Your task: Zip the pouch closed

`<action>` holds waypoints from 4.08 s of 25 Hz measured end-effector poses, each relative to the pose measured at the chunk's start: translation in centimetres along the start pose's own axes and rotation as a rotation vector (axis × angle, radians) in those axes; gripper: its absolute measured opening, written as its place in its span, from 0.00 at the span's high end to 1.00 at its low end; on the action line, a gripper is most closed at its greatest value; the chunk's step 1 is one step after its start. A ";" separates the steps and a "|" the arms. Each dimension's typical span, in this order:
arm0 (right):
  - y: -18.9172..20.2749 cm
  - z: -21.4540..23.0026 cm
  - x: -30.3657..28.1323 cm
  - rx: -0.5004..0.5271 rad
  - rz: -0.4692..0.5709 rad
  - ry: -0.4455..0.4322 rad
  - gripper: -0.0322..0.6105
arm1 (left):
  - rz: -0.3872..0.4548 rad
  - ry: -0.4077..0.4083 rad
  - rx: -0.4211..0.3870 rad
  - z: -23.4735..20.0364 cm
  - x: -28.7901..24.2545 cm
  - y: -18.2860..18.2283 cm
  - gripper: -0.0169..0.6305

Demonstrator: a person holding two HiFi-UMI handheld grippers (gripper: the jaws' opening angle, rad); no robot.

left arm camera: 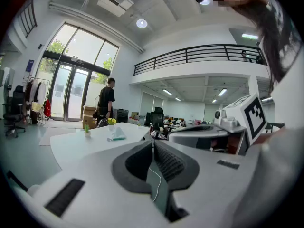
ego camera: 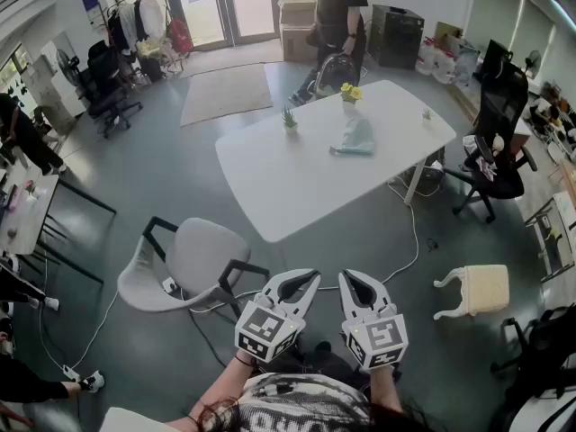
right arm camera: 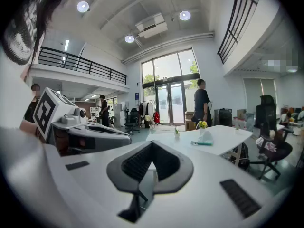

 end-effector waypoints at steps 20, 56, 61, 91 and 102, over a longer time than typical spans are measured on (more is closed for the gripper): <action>1.6 6.1 1.1 -0.021 0.002 0.000 0.96 | -0.005 -0.025 0.006 1.7 -5.6 -1.3 0.94; -6.4 24.8 -22.4 -0.105 -0.081 -0.018 0.96 | -0.073 0.023 0.029 -18.9 -28.2 -10.4 0.94; -6.9 26.0 -23.4 -0.108 -0.093 0.013 0.96 | -0.074 0.032 0.046 -20.5 -29.5 -10.6 0.94; -5.1 38.8 -37.4 0.021 -0.324 -0.175 0.96 | -0.109 -0.224 0.234 -28.6 -37.6 -10.7 0.94; 0.2 42.6 -45.9 0.301 -0.527 -0.340 0.85 | -0.138 -0.413 0.328 -29.2 -40.2 -10.2 0.94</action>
Point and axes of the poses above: the fingertips, and each gripper's own axes: x backward along the fingers, z to its right, y out of its underside, the point moved 3 cm from there along x, backward along the fingers, and after that the axes turned 11 degrees about -z, right-handed, at the moved point
